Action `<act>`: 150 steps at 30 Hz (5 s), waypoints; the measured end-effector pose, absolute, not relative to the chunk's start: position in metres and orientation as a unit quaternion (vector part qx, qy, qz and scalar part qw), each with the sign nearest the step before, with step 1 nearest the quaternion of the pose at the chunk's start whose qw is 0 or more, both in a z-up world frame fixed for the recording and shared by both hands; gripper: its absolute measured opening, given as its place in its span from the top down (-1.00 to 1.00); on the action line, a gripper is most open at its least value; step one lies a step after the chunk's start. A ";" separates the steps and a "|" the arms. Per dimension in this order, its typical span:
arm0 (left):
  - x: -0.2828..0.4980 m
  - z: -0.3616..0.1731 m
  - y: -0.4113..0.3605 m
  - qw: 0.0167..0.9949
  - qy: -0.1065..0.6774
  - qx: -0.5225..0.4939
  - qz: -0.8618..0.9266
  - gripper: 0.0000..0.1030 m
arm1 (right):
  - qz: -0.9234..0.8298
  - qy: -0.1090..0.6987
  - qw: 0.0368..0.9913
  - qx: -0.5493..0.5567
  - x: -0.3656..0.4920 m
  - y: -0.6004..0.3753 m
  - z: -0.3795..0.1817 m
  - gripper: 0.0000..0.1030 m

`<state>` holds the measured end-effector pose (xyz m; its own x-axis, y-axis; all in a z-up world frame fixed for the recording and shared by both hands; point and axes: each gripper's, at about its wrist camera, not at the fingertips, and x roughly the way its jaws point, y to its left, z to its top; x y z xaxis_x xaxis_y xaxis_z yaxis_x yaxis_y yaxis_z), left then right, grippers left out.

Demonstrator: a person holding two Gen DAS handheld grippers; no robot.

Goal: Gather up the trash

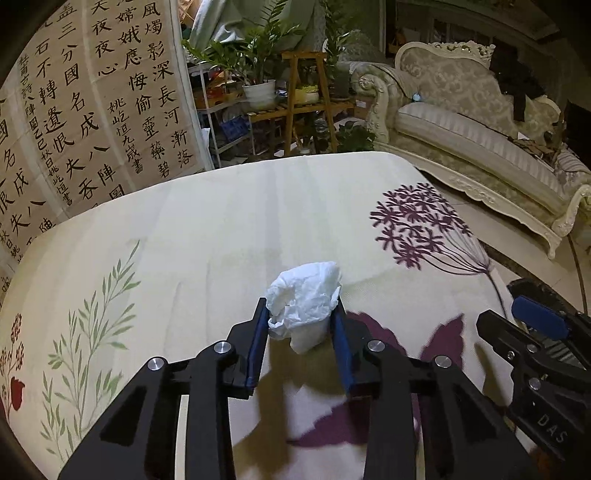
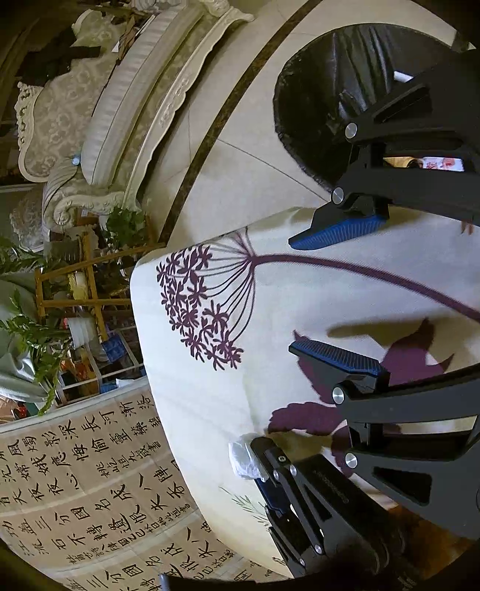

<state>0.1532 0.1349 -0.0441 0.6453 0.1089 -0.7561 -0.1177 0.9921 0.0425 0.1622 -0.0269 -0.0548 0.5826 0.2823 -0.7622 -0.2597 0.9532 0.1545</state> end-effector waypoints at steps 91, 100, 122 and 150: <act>0.012 -0.001 -0.037 0.938 0.345 0.012 -0.040 -0.63 | -0.038 0.344 0.937 0.045 0.004 -0.210 -0.015 -0.38; 0.002 0.006 -0.027 0.942 0.334 0.003 -0.031 -0.64 | -0.033 0.335 0.941 0.039 -0.007 -0.202 -0.008 -0.40; 0.000 0.004 -0.024 0.942 0.334 0.001 -0.032 -0.64 | -0.033 0.333 0.942 0.035 -0.009 -0.199 -0.007 -0.40; 0.000 0.005 -0.023 0.942 0.334 0.000 -0.032 -0.64 | -0.033 0.332 0.942 0.035 -0.010 -0.196 -0.008 -0.40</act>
